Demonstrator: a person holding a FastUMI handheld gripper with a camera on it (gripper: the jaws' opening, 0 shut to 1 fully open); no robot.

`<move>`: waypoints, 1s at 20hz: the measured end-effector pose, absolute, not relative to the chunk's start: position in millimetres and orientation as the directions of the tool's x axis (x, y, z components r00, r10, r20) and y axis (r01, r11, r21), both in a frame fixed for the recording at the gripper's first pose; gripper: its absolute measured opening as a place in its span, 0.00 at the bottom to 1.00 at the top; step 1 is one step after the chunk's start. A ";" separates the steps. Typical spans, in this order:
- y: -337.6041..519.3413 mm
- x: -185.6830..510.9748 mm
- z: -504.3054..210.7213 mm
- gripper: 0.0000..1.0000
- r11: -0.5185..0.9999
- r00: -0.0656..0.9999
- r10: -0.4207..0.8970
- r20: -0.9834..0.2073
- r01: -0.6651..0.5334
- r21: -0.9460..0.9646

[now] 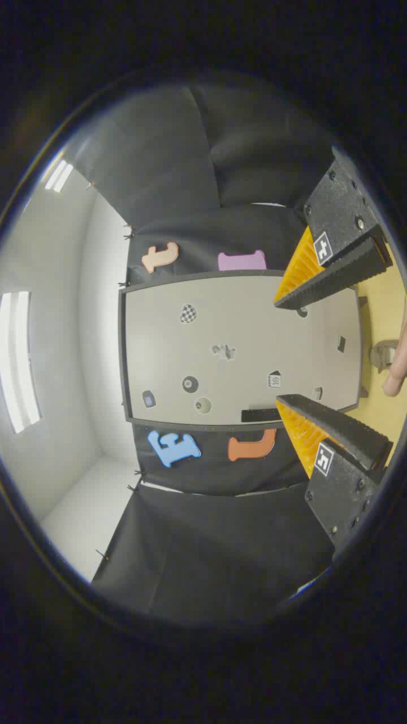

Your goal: Open the shoe cabinet door, grab the shoes and put them into the shoe cabinet, then close the shoe cabinet door.

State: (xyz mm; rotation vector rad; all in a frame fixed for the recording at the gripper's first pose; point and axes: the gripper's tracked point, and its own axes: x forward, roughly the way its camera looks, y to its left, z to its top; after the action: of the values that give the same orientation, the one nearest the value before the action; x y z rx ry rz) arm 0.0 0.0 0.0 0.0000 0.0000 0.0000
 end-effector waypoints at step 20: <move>115.9 52.7 -58.3 0.98 0.992 0.987 0.123 -0.103 -0.124 -0.012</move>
State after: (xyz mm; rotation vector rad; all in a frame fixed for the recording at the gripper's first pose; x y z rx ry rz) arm 52.7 115.9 -58.3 -0.0180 0.1018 0.1241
